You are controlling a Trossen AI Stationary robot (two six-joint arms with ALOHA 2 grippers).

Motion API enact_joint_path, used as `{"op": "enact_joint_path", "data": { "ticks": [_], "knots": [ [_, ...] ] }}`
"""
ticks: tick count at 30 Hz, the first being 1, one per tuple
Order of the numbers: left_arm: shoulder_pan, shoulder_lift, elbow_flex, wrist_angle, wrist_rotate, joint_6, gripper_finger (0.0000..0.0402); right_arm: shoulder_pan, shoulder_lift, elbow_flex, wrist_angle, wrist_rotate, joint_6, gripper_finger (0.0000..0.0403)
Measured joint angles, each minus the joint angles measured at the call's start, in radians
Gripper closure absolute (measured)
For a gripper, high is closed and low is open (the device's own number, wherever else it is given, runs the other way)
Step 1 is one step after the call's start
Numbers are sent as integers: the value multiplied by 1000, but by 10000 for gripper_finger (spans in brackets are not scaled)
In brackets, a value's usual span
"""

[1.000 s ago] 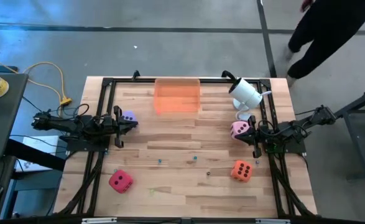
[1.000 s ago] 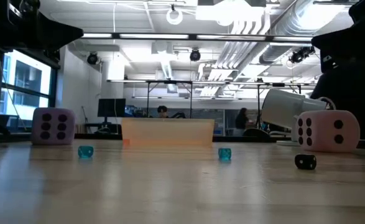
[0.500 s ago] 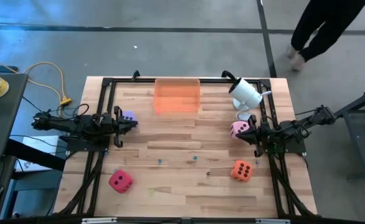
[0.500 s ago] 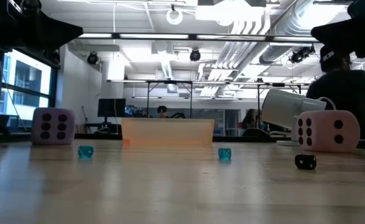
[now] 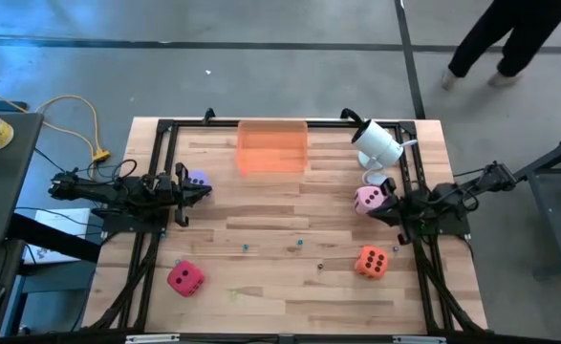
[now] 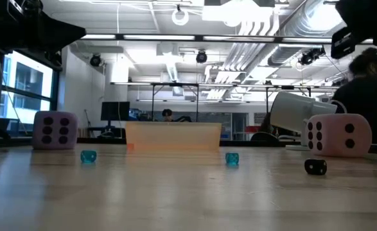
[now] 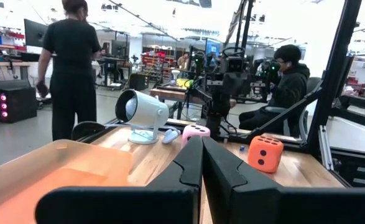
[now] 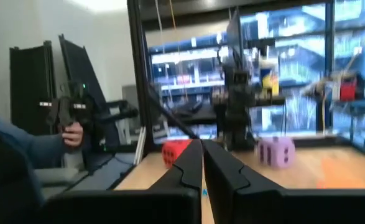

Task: Pick & Place Dice
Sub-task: Put the large pink die into the orange bin

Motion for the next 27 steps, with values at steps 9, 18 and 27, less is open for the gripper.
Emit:
{"op": "enact_joint_path", "data": {
  "ticks": [9, 18, 27],
  "knots": [
    [0, 0, 0, 7, 0, 0, 401, 0, 27, 107, 4, 103, -20, 254],
    [0, 0, 0, 8, 0, 1, 401, 0, 210, 340, -97, 271, -53, 83],
    [0, 0, 0, 8, 0, 3, 401, 0, 411, 592, -286, 292, -143, 14]
  ]
}}
